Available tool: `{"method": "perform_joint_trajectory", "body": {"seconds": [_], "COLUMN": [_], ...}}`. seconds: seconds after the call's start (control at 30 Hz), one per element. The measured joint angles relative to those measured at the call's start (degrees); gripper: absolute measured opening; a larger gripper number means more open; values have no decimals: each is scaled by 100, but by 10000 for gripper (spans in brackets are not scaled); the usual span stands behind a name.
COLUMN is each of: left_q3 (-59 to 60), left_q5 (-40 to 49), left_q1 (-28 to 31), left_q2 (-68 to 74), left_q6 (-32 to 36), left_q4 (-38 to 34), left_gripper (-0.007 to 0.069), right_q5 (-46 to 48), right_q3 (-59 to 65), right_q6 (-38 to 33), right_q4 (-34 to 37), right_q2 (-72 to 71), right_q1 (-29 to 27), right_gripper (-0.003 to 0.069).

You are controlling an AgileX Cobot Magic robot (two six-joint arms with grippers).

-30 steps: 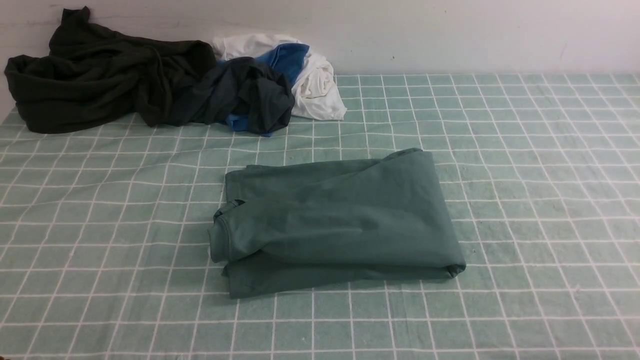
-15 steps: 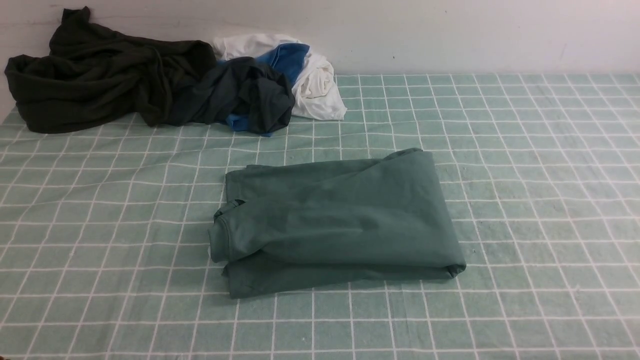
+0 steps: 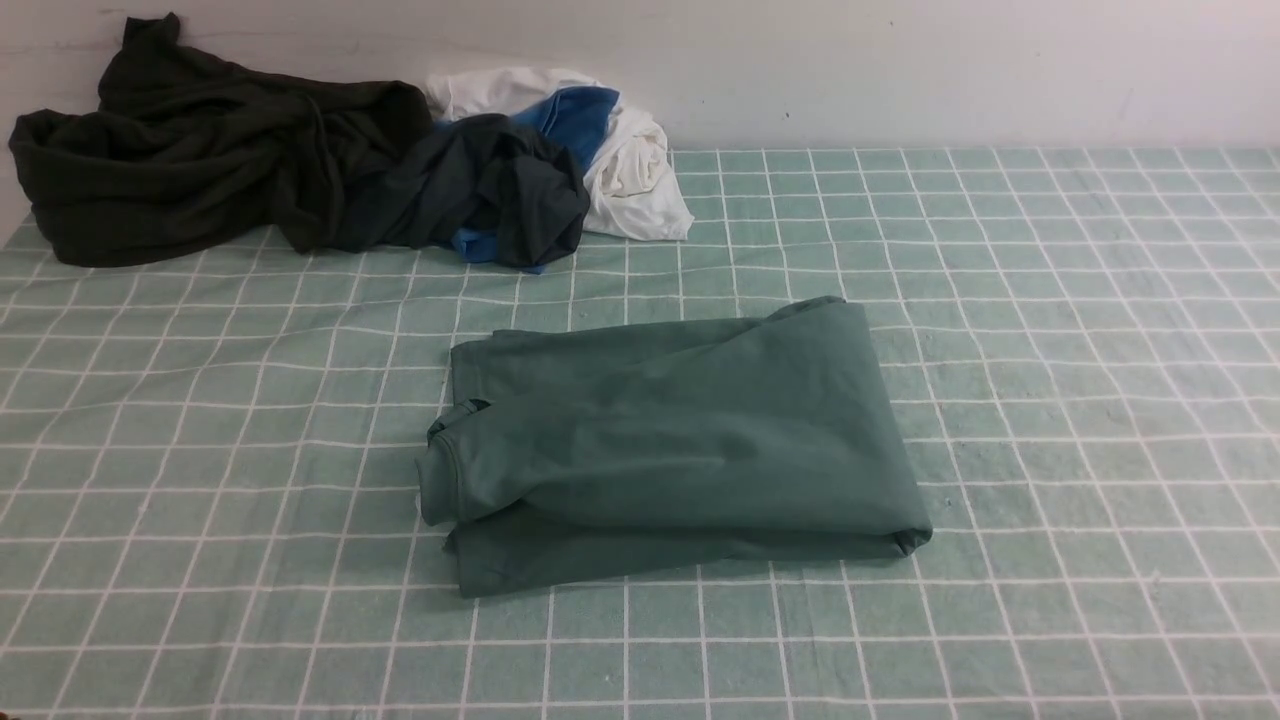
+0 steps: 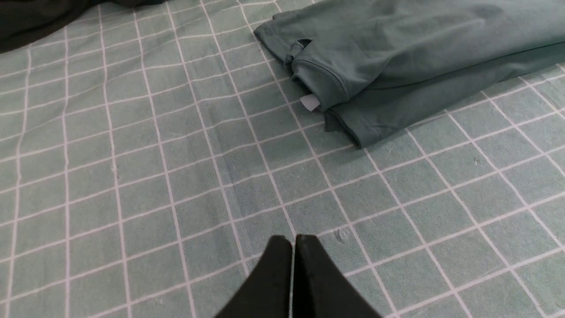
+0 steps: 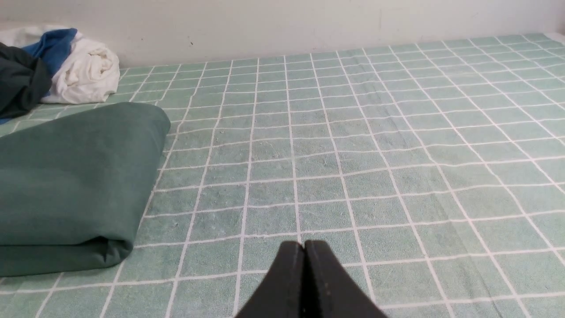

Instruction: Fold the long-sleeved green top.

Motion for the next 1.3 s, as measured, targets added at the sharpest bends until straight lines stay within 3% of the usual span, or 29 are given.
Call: {"method": "perform_joint_trajectory", "body": {"seconds": [0.67,0.77,0.93,1.03,1.2,1.3], "left_q3": [49,233,1344,1987,2609,2742], "left_q5": [-95,-509,-3289,-4222,-4341,-3777], "left_q1": [0,0,185,553,1157,1511], "left_q2": [0,0,0,-137,-585,-860], "left_q6": [0,7,110,110,110,105], "left_q4": [-42,-130,-182,-182,-140,-72], "left_gripper": [-3,-3,-3,-3,-3,-3], "right_q5": [22,22,22,24,24,24], "right_q3": [-2,-2,-2,-2,-2,-2], "right_q6": [0,0,0,0,0,0], "right_q4": [-16,-16,-50,-16,-50,-16], "right_q2": [0,0,0,0,0,0], "right_q1": [0,0,0,0,0,0], "right_gripper": [-14,-14,-14,-14,-14,-14]}}
